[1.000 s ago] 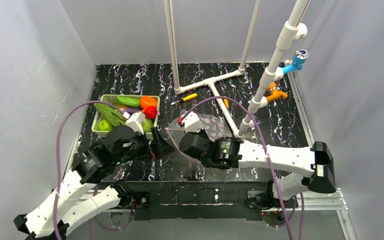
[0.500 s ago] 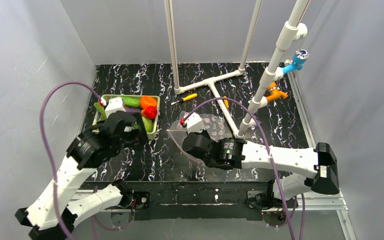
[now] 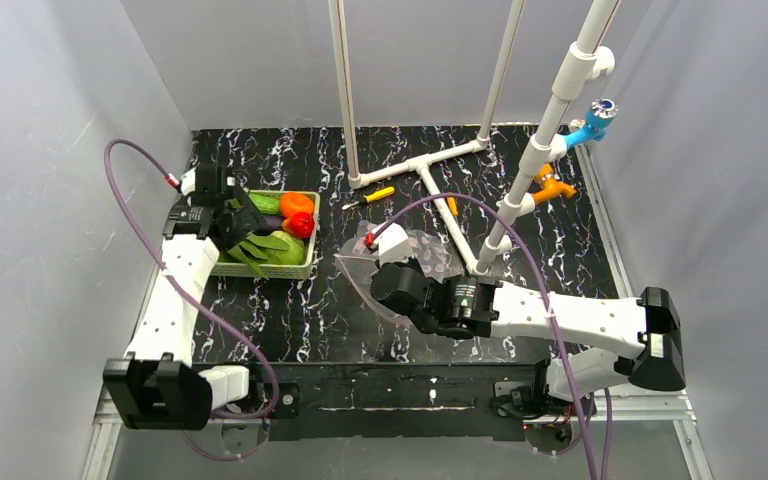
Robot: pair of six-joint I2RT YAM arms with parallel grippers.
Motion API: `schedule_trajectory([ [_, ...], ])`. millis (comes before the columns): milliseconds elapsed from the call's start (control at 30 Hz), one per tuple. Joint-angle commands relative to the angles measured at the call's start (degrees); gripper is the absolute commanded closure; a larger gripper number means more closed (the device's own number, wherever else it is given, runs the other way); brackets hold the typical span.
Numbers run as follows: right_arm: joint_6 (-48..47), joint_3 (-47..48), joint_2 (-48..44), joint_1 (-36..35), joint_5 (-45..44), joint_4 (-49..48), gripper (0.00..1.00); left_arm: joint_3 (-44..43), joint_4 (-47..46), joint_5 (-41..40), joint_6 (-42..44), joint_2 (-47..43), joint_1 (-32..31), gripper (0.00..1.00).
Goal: Place the food in the zip-top bag and seal the zipper
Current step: Pick up the fake vegetable from the bin.
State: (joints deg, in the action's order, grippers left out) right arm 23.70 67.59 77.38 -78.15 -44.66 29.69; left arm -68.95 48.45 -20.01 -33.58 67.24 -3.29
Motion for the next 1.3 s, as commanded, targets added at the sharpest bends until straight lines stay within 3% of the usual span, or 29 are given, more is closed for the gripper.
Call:
schedule_trajectory([
  [0,-0.7,-0.4,-2.1,0.4,-0.2,-2.8,0.99,2.1,-6.1,2.4,-6.8,3.3,5.6,0.02],
  [200,-1.4,-1.2,-2.9,0.7,0.7,-4.0,0.99,2.2,-9.6,9.4,-11.7,11.6,10.6,0.06],
  [300,-1.5,-1.2,-3.1,0.9,0.8,-4.0,0.99,2.1,-9.3,9.2,-12.6,14.3,11.0,0.07],
  [400,-1.5,-2.0,-3.6,0.9,0.8,-4.7,0.99,4.7,-12.0,6.4,-15.0,15.5,11.3,0.21],
  [633,-2.1,-2.0,-3.8,1.2,1.7,-5.0,0.99,6.5,-16.7,9.0,-13.5,19.6,11.6,0.28],
  [733,-2.1,-1.7,-3.4,1.2,1.9,-4.8,0.99,6.7,-17.1,8.5,-12.0,18.7,11.6,0.42],
  [933,-2.0,-0.1,-1.5,1.3,3.0,-4.1,0.99,5.4,-15.7,8.0,-4.8,10.6,11.6,0.87],
  [1000,-1.9,1.0,-0.4,1.4,3.0,-3.5,0.99,4.6,-14.0,10.1,-2.0,7.4,11.6,0.98],
  [1033,-1.4,2.0,0.5,1.7,2.9,-2.8,0.99,3.7,-11.4,12.9,-0.8,4.0,11.6,1.0],
  [1067,-0.1,4.1,2.3,2.7,3.1,-1.4,0.99,3.3,-8.5,22.6,-0.1,-1.4,11.6,1.0],
  [1133,2.9,8.7,5.5,7.2,7.5,1.4,0.99,11.7,-12.3,46.1,-5.4,-16.2,10.9,1.0],
  [1200,3.6,10.5,7.5,10.6,11.8,0.5,0.99,15.7,-18.2,55.2,-9.6,-21.6,5.4,1.0],
  [1267,4.1,13.3,10.4,14.7,15.0,-0.4,0.99,12.6,-14.7,56.2,-8.1,-25.0,-4.5,1.0],
])
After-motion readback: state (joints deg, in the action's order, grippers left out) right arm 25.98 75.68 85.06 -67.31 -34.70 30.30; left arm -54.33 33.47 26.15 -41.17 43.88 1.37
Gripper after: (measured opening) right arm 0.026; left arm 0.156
